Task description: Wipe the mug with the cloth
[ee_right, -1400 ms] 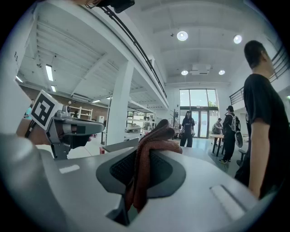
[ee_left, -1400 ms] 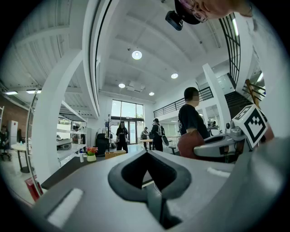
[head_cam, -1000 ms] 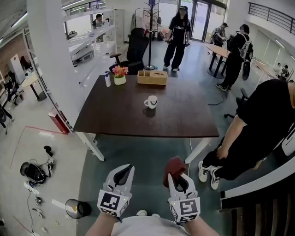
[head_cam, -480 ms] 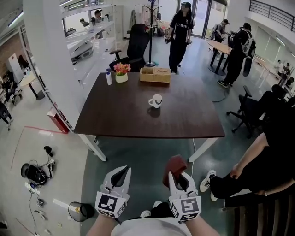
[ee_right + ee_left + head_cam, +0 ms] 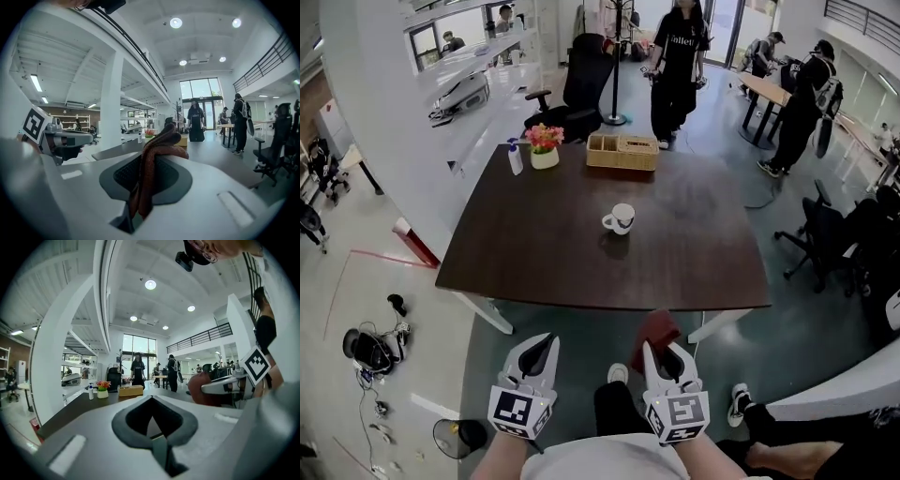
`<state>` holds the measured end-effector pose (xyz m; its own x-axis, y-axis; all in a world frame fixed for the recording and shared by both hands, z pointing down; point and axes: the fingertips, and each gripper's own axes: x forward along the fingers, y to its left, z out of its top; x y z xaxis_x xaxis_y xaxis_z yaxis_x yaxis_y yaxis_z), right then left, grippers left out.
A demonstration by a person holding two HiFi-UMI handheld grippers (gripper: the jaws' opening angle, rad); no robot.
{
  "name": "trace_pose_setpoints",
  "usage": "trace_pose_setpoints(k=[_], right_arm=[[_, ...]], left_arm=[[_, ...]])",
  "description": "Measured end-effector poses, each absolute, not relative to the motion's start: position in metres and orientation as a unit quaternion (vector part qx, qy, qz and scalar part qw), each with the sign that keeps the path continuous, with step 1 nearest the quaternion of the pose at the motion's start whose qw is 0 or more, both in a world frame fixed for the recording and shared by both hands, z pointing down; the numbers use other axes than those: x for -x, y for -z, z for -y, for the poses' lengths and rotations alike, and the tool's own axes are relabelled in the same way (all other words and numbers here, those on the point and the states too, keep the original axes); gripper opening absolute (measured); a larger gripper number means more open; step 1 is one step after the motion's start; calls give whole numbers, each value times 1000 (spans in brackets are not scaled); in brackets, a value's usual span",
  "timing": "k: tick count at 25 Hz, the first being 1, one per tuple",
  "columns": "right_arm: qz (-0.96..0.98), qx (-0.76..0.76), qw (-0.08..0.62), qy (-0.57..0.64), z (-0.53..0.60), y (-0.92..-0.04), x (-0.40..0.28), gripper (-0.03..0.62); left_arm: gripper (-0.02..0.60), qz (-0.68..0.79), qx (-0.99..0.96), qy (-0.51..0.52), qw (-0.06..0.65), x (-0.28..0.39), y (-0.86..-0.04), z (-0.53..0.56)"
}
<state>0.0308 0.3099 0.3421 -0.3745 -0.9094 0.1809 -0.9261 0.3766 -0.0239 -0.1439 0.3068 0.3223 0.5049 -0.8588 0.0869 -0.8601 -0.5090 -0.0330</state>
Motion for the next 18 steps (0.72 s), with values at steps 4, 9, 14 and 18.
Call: trace_pose_setpoints(k=[4, 9, 14, 18], right_arm=[[830, -549, 73, -62, -225, -345, -51, 80], [837, -538, 84, -60, -134, -355, -75, 80], [842, -526, 100, -68, -66, -365, -83, 80], [847, -513, 113, -85, -28, -383, -79, 80]], left_arm=[[0, 490, -870, -48, 13, 121, -327, -224], [0, 473, -879, -53, 14, 88, -337, -138], [0, 467, -881, -71, 13, 74, -350, -75], [0, 464, -881, -94, 26, 73, -370, -37]])
